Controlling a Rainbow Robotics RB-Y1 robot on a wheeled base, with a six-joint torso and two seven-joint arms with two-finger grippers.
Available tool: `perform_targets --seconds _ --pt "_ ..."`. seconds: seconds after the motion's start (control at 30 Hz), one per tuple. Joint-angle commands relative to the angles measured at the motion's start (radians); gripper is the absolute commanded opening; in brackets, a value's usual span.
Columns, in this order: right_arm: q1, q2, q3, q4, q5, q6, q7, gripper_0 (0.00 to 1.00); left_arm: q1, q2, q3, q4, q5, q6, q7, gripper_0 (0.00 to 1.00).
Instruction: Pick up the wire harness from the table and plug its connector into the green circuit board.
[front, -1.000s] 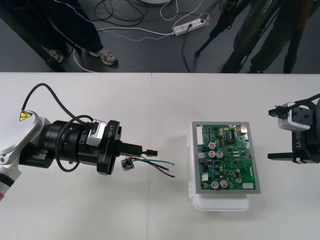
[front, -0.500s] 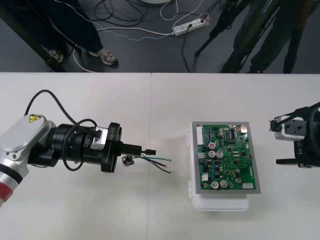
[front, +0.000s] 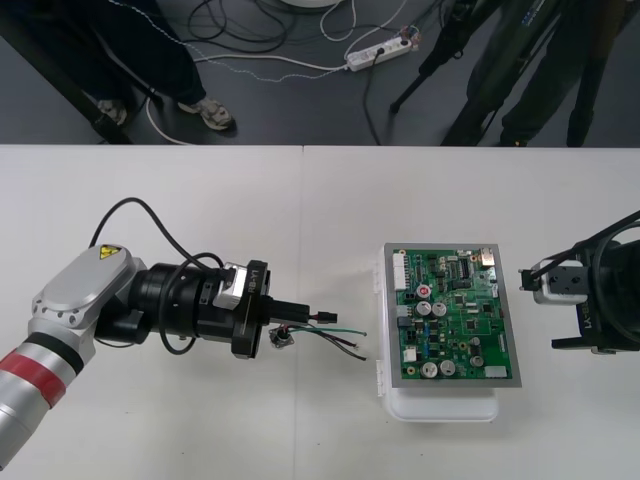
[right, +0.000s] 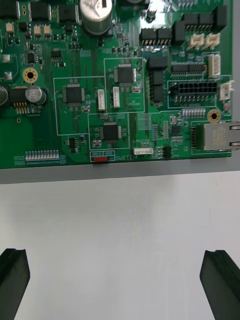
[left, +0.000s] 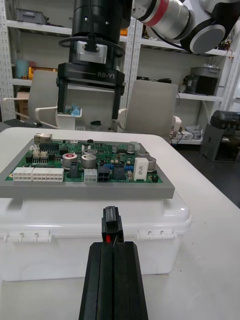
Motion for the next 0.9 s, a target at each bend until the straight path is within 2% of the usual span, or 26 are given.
perform_targets --seconds 0.03,0.47,0.63,0.9 --pt "0.011 -0.037 0.046 0.002 0.032 -0.005 0.048 1.00 -0.040 -0.041 -0.014 -0.009 -0.014 -0.026 -0.066 0.00" --pt "-0.026 -0.037 0.155 0.005 0.125 -0.005 0.040 1.00 -0.045 -0.078 -0.014 -0.009 -0.051 0.025 -0.076 0.00" --pt "-0.061 -0.037 0.220 0.056 0.142 -0.005 0.054 1.00 -0.043 -0.087 -0.026 -0.009 -0.051 0.052 -0.076 0.00" --pt "-0.081 -0.036 0.250 0.065 0.154 0.033 0.089 1.00 -0.045 -0.109 -0.047 -0.009 -0.051 0.092 -0.081 0.00"
